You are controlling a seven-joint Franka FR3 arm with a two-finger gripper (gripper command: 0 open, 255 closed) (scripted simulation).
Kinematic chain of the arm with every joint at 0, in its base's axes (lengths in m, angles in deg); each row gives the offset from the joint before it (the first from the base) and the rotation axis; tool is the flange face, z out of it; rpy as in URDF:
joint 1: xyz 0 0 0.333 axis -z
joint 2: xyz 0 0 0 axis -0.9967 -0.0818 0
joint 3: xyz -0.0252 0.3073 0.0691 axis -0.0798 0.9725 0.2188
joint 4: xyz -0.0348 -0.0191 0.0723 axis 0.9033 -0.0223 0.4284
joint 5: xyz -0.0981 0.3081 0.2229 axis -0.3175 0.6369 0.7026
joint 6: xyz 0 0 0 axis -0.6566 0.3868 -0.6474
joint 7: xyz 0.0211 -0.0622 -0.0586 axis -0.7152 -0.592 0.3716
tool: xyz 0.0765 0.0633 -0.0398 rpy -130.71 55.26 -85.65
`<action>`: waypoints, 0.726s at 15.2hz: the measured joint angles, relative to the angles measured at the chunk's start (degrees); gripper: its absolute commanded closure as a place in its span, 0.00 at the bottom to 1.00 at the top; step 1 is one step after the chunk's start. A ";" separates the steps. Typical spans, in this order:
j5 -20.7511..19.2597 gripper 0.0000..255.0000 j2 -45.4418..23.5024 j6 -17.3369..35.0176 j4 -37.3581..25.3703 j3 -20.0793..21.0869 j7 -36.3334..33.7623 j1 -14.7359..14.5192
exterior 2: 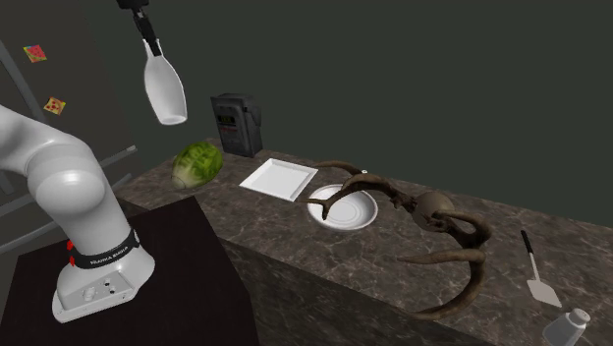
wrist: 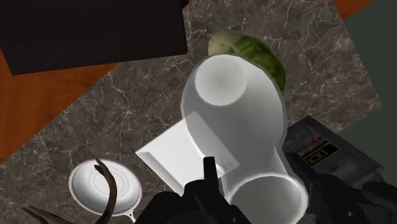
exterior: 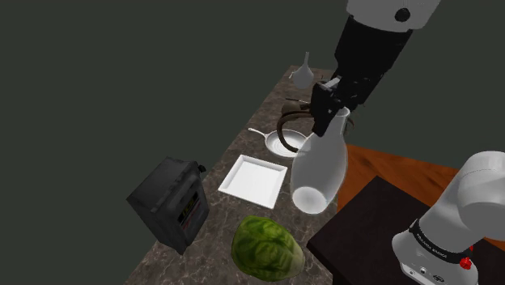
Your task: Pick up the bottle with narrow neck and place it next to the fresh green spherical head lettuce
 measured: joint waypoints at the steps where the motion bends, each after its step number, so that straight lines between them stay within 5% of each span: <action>1: 0.10 1.00 -0.94 -0.18 -1.29 1.44 -1.46 0.12; 11: -3.22 1.00 -14.10 -1.45 -16.40 20.47 -18.86 3.93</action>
